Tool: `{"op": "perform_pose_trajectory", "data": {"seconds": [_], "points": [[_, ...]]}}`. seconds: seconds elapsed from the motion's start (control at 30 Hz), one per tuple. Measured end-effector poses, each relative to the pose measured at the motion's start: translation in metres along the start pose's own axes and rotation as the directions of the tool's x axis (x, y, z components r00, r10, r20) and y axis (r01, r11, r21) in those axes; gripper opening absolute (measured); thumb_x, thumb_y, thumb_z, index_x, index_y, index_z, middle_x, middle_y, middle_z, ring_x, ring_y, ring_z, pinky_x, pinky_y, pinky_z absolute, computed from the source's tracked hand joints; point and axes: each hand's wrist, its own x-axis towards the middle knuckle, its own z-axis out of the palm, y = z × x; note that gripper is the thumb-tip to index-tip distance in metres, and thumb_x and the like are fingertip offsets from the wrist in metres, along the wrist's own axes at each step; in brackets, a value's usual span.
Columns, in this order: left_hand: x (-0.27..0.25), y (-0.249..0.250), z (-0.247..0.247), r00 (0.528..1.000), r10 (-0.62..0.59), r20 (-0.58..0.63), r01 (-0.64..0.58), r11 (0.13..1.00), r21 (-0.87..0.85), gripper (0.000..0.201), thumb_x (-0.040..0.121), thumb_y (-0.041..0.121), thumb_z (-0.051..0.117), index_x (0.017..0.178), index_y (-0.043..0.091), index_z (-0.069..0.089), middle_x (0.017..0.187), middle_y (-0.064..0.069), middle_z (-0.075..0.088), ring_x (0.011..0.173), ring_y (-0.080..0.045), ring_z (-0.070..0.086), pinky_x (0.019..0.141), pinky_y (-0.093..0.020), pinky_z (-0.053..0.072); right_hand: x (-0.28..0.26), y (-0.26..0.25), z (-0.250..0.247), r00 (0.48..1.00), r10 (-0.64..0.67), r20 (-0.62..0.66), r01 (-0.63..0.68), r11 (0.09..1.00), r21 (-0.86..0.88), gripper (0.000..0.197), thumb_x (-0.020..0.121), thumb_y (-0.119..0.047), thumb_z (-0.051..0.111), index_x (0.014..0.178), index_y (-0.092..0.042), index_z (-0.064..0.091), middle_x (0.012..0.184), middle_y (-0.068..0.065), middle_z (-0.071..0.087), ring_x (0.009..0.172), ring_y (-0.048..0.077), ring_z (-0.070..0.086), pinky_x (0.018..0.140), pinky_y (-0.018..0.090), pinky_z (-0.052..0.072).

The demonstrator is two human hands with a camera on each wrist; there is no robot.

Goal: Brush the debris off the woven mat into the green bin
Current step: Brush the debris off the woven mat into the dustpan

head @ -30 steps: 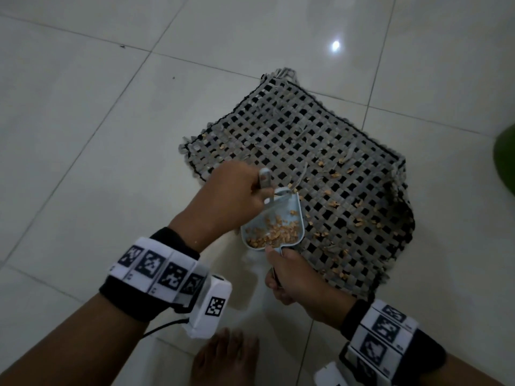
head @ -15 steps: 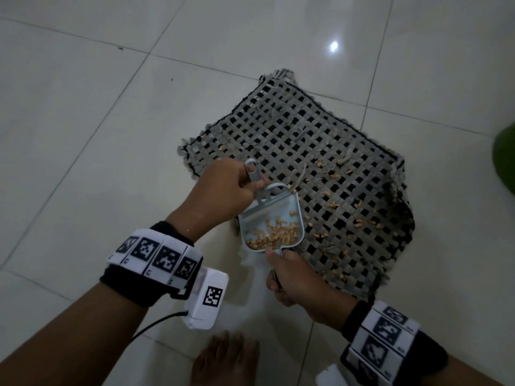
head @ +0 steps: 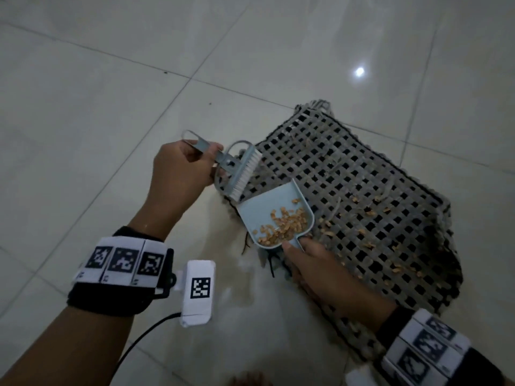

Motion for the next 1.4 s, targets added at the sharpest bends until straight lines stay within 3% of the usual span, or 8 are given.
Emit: {"op": "perform_pose_trajectory", "data": {"seconds": [0.13, 0.23, 0.33, 0.53, 0.83, 1.03, 1.23, 1.4], "points": [[0.011, -0.019, -0.019, 0.981, 0.060, -0.182, -0.045, 0.995, 0.086, 0.018, 0.089, 0.042, 0.066, 0.077, 0.033, 0.075, 0.078, 0.002, 0.077, 0.077, -0.017, 0.075, 0.081, -0.047, 0.060, 0.038, -0.032, 0.000, 0.996, -0.080, 0.042, 0.084, 0.992, -0.096, 0.034, 0.103, -0.035, 0.047, 0.070, -0.031, 0.055, 0.044, -0.019, 0.051, 0.039, -0.005, 0.044, 0.049, 0.017, 0.032], [0.017, -0.025, -0.020, 0.961, 0.134, -0.243, -0.074, 0.967, 0.243, 0.017, 0.095, 0.035, 0.063, 0.092, 0.025, 0.076, 0.079, 0.006, 0.075, 0.076, -0.008, 0.073, 0.080, -0.040, 0.060, 0.062, -0.040, 0.001, 0.993, -0.088, 0.077, 0.100, 0.980, -0.171, 0.031, 0.102, -0.038, 0.047, 0.073, -0.032, 0.056, 0.046, -0.019, 0.052, 0.040, -0.007, 0.045, 0.051, 0.018, 0.034], [0.022, -0.030, -0.018, 0.945, 0.215, -0.248, -0.119, 0.929, 0.351, 0.022, 0.098, 0.031, 0.060, 0.106, 0.018, 0.075, 0.085, 0.006, 0.073, 0.078, -0.005, 0.070, 0.080, -0.032, 0.059, 0.076, -0.039, -0.001, 0.998, -0.052, 0.047, 0.061, 0.971, -0.229, 0.034, 0.102, -0.039, 0.047, 0.074, -0.021, 0.054, 0.050, -0.012, 0.048, 0.042, 0.001, 0.042, 0.046, 0.019, 0.033], [0.033, -0.036, -0.002, 0.925, 0.346, -0.159, -0.224, 0.831, 0.509, 0.027, 0.101, 0.031, 0.056, 0.110, 0.014, 0.075, 0.092, 0.001, 0.076, 0.077, -0.004, 0.065, 0.072, -0.013, 0.045, 0.073, -0.020, -0.003, 0.998, -0.054, 0.037, 0.060, 0.977, -0.206, 0.039, 0.100, -0.041, 0.049, 0.074, -0.012, 0.051, 0.045, -0.010, 0.034, 0.038, 0.006, 0.029, 0.047, 0.027, 0.026], [0.054, -0.033, 0.032, 0.912, 0.407, 0.046, -0.329, 0.661, 0.674, 0.033, 0.103, 0.030, 0.051, 0.090, 0.006, 0.069, 0.078, -0.011, 0.071, 0.071, -0.026, 0.064, 0.060, -0.037, 0.043, 0.063, -0.003, -0.010, 1.000, -0.019, -0.008, 0.017, 0.971, -0.237, 0.043, 0.101, -0.040, 0.047, 0.080, -0.003, 0.056, 0.042, -0.010, 0.035, 0.036, 0.003, 0.029, 0.050, 0.029, 0.027], [0.039, -0.022, 0.052, 0.881, 0.444, 0.160, -0.426, 0.600, 0.677, 0.039, 0.103, 0.023, 0.052, 0.065, 0.012, 0.051, 0.057, -0.012, 0.059, 0.050, -0.026, 0.053, 0.053, -0.027, 0.016, 0.063, -0.004, -0.014, 1.000, 0.011, -0.001, -0.011, 0.972, -0.236, 0.046, 0.102, -0.040, 0.047, 0.105, 0.004, 0.061, 0.042, -0.008, 0.034, 0.035, 0.004, 0.029, 0.043, 0.024, 0.027], [0.043, -0.015, 0.027, 0.922, 0.387, -0.001, -0.284, 0.679, 0.677, 0.032, 0.100, 0.031, 0.054, 0.084, 0.010, 0.072, 0.075, -0.001, 0.069, 0.064, -0.014, 0.058, 0.061, -0.023, 0.034, 0.061, -0.003, -0.019, 0.999, 0.036, 0.017, -0.032, 0.980, -0.197, 0.044, 0.102, -0.038, 0.047, 0.100, 0.005, 0.057, 0.045, -0.008, 0.034, 0.038, 0.008, 0.028, 0.040, 0.020, 0.027], [0.060, -0.021, 0.017, 0.928, 0.371, -0.036, -0.237, 0.662, 0.711, 0.042, 0.101, 0.036, 0.049, 0.080, 0.005, 0.070, 0.076, -0.009, 0.070, 0.067, -0.022, 0.063, 0.066, -0.039, 0.049, 0.057, -0.003, -0.022, 0.999, 0.035, 0.025, -0.029, 0.980, -0.197, 0.041, 0.103, -0.036, 0.047, 0.102, 0.003, 0.060, 0.041, -0.010, 0.035, 0.038, 0.008, 0.027, 0.037, 0.017, 0.026]]}}
